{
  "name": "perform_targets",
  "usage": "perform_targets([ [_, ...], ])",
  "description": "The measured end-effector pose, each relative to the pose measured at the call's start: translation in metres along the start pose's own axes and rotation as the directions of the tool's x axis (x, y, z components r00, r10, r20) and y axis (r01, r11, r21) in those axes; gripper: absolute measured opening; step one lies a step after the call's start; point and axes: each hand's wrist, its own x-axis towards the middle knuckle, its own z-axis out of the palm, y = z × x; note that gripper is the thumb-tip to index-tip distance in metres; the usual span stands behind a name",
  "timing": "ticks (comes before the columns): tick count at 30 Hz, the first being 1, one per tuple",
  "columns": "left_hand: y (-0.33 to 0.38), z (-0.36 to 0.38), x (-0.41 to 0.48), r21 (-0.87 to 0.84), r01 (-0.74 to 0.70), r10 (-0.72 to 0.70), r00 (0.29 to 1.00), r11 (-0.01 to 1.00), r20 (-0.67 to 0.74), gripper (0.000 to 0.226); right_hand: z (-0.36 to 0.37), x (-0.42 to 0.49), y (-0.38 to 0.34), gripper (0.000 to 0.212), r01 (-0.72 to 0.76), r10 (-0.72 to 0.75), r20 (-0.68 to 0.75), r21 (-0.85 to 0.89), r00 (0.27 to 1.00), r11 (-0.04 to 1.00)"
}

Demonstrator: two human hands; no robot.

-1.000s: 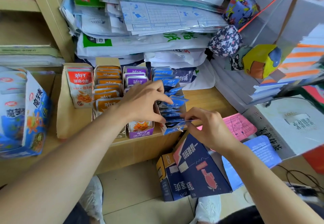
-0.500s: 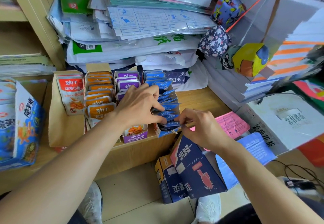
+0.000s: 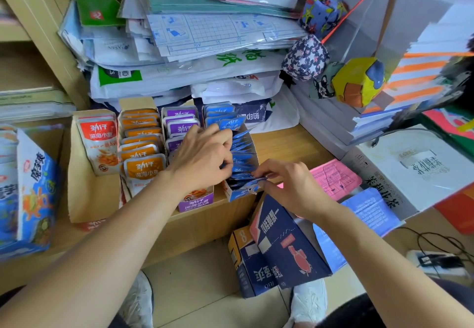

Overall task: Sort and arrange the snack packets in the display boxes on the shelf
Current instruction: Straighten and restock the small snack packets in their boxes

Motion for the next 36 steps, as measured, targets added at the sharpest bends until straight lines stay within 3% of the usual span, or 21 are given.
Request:
perform_targets([
  [4,-0.003,0.002,0.004,-0.071,0.105,-0.113,0.985,0.992,-0.131,0.012,0.003,0.01,0.0,0.015,-0.173,0.175,-0.143,0.029,0.974,0.985],
  [7,-0.005,-0.006,0.011,-0.238,0.224,-0.274,0.939,0.945,-0.206,0.011,-0.003,0.031,-0.004,0.02,-0.179,0.18,-0.226,0.025,0.957,0.984],
  [12,0.0,-0.009,0.014,-0.294,0.418,-0.441,0.897,0.86,-0.016,0.016,0.008,0.049,-0.009,0.03,-0.093,0.079,-0.187,-0.067,0.979,0.993],
  [15,-0.008,-0.008,0.009,-0.257,0.47,-0.479,0.877,0.845,0.027,0.017,0.025,0.045,-0.005,0.04,-0.127,0.142,-0.266,0.072,0.954,0.989],
  [17,-0.012,-0.01,0.006,-0.293,0.461,-0.467,0.883,0.838,0.054,0.015,0.027,0.041,-0.001,0.062,-0.189,0.221,-0.299,0.134,0.928,0.973],
  [19,-0.009,-0.013,0.002,-0.351,0.445,-0.456,0.888,0.824,0.057,0.012,0.022,0.038,-0.001,0.085,-0.238,0.273,-0.166,0.201,0.948,0.95],
  [22,0.003,-0.019,-0.007,-0.378,0.442,-0.493,0.869,0.814,-0.045,0.007,0.02,0.037,-0.003,0.089,-0.275,0.262,0.087,0.409,0.961,0.87],
  [26,0.03,-0.014,-0.033,-0.113,0.517,-0.526,0.806,0.849,-0.271,0.047,0.021,0.037,-0.005,0.085,-0.312,0.279,0.139,0.415,0.95,0.855],
  [29,0.051,-0.002,-0.054,0.074,0.589,-0.567,0.799,0.805,-0.2,0.078,0.021,0.034,-0.01,0.087,-0.293,0.26,0.135,0.414,0.956,0.862],
  [33,0.05,0.008,-0.053,0.245,0.501,-0.491,0.865,0.83,-0.106,0.077,0.022,0.032,-0.016,0.088,-0.253,0.206,0.151,0.45,0.967,0.856],
  [36,0.042,0.011,-0.043,0.178,0.514,-0.506,0.858,0.839,-0.09,0.07,0.023,0.03,-0.015,0.089,-0.237,0.189,0.147,0.499,0.971,0.833],
])
